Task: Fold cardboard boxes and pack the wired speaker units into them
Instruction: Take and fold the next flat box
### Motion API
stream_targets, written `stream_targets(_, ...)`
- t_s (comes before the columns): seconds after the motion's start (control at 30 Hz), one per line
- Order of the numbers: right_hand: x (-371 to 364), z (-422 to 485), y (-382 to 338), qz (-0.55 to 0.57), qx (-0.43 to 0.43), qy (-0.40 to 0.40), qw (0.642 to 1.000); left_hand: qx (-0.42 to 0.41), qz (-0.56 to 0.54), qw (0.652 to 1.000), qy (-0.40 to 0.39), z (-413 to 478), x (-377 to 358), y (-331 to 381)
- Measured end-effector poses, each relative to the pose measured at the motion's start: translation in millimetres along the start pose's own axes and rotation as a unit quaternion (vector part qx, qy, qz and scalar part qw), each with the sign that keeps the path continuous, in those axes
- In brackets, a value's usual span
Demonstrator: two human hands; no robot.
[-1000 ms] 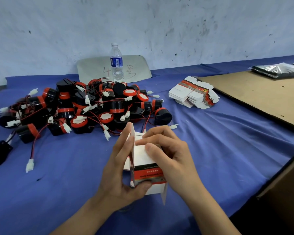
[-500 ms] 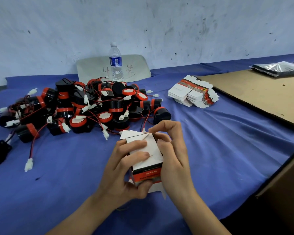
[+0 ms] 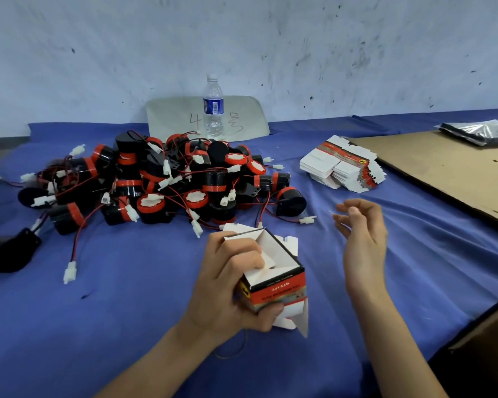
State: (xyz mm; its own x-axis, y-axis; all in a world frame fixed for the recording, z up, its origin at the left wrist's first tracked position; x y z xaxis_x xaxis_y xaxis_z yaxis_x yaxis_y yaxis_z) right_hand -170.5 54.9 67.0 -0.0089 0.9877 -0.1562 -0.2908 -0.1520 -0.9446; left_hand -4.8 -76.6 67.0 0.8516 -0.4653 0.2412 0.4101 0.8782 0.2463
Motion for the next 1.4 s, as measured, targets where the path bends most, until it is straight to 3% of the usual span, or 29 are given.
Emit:
stream_targets(0.13, -33, 20, 15, -0.121, 0.065, -0.028, 0.990, 0.018, 0.007, 1.000, 0.000, 1, 1, -5)
stream_targets(0.3, -96, 42, 36, -0.251, 0.184, -0.099, 0.945, 0.031, 0.009, 0.999, -0.004, 2, 3, -7)
stream_targets(0.43, -104, 47, 79, -0.381, 0.160, -0.156, 0.897, 0.020, 0.001, 1.000, 0.019, 9, 5, -7)
stream_targets(0.67, -94, 57, 72, -0.248, 0.135, -0.106, 0.953, 0.092, -0.032, 0.995, 0.006, 4, 1, -6)
stream_targets(0.93, -90, 55, 59, -0.168, 0.140, -0.022, 0.975, 0.168, -0.106, 0.980, 0.026, 3, 3, -12)
stream_targets(1.13, -78, 55, 46, -0.046, 0.120, 0.095, 0.987, 0.182, -0.140, 0.973, 0.016, 0, 4, -11)
stream_targets(1.27, -64, 64, 47, 0.054, 0.021, 0.161, 0.985, 0.186, -0.156, 0.970, 0.000, 1, 5, -11)
stream_targets(1.4, -54, 64, 53, 0.147, -0.094, 0.220, 0.960, 0.239, -0.228, 0.944, -0.008, -2, 7, -12)
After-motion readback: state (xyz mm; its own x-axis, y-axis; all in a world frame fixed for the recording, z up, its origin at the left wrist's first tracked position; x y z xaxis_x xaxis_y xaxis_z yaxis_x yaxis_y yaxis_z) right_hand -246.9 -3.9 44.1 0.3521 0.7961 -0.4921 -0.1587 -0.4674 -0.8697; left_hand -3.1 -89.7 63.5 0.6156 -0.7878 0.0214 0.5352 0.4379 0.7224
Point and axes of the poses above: each hand's wrist, its own z-axis towards the middle knuckle, its own x-axis out of the back of the hand, y = z × x, the point moved 4 cm from there along z, towards the middle knuckle, and after that the axes turned 7 degrees about y, right-handed, at the moved point
